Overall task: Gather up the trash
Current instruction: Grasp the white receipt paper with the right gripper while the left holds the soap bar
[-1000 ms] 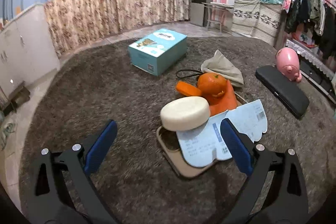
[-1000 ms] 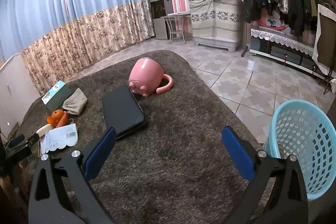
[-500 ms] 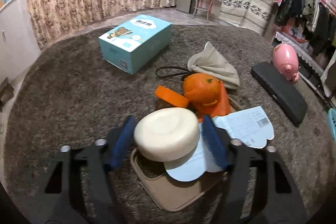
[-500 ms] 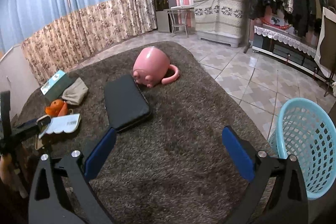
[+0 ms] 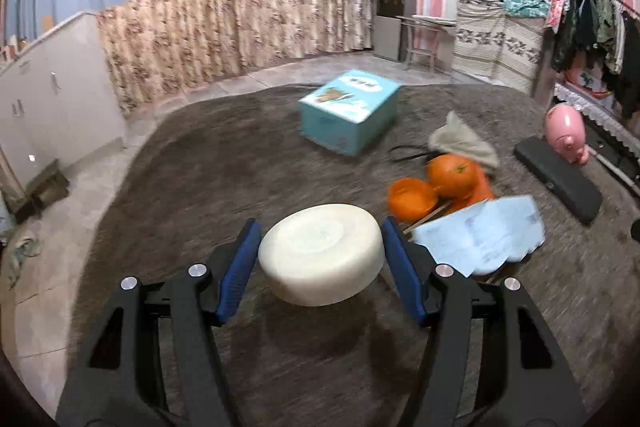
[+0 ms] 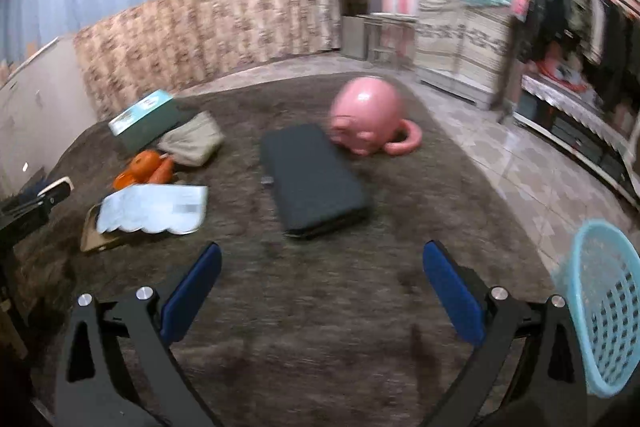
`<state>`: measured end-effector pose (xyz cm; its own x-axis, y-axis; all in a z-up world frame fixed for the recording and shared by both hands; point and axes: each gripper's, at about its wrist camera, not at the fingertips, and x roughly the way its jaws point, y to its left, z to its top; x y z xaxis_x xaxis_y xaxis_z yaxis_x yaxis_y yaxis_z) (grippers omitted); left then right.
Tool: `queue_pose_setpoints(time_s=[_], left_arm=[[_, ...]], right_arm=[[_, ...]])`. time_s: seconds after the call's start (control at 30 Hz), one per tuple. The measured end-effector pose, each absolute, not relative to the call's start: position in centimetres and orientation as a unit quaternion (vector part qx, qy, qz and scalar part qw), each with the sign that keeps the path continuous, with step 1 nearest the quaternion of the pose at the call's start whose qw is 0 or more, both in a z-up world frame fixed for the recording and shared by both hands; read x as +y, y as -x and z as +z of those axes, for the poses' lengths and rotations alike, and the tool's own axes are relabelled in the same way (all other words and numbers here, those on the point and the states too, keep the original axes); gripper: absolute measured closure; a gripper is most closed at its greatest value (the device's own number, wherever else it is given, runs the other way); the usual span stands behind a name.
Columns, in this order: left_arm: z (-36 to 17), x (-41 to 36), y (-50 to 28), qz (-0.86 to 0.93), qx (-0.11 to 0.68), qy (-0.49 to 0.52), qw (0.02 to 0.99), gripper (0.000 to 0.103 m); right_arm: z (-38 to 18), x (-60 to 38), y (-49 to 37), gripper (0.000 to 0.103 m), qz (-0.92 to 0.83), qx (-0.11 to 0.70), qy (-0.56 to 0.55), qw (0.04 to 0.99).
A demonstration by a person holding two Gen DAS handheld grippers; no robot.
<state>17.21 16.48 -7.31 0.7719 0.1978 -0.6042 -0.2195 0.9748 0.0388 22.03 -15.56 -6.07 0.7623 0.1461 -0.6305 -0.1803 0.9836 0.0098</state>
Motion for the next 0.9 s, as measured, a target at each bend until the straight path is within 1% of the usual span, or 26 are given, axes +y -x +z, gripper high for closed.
queue_pose_setpoints(time_s=[0.1, 0.3, 0.53, 0.67, 0.77, 0.9], left_arm=[[-8.0, 17.9, -16.1, 0.130, 0.315, 0.012, 0.940, 0.042], [-8.8, 19.6, -15.9, 0.133, 0.313, 0.050, 0.939, 0.042], [-9.3, 20.0, -16.2, 0.124, 0.322, 0.057, 0.937, 0.042], [-9.6, 20.3, -16.4, 0.121, 0.328, 0.065, 0.935, 0.042], [-9.7, 20.5, -16.5, 0.119, 0.328, 0.070, 0.934, 0.042], [-9.7, 20.5, -16.6, 0.118, 0.329, 0.064, 0.935, 0.042]], right_arm=[[-6.1, -12.5, -22.4, 0.005, 0.125, 0.330, 0.051, 0.934], [-7.6, -7.0, -23.5, 0.005, 0.188, 0.341, 0.100, 0.916], [-9.7, -3.4, -25.0, 0.005, 0.193, 0.363, 0.156, 0.898], [-10.3, -2.9, -26.5, 0.005, 0.193, 0.378, 0.158, 0.892], [-9.1, -3.2, -26.4, 0.005, 0.188, 0.355, 0.144, 0.904], [-8.6, -2.8, -27.2, 0.005, 0.190, 0.355, 0.139, 0.905]])
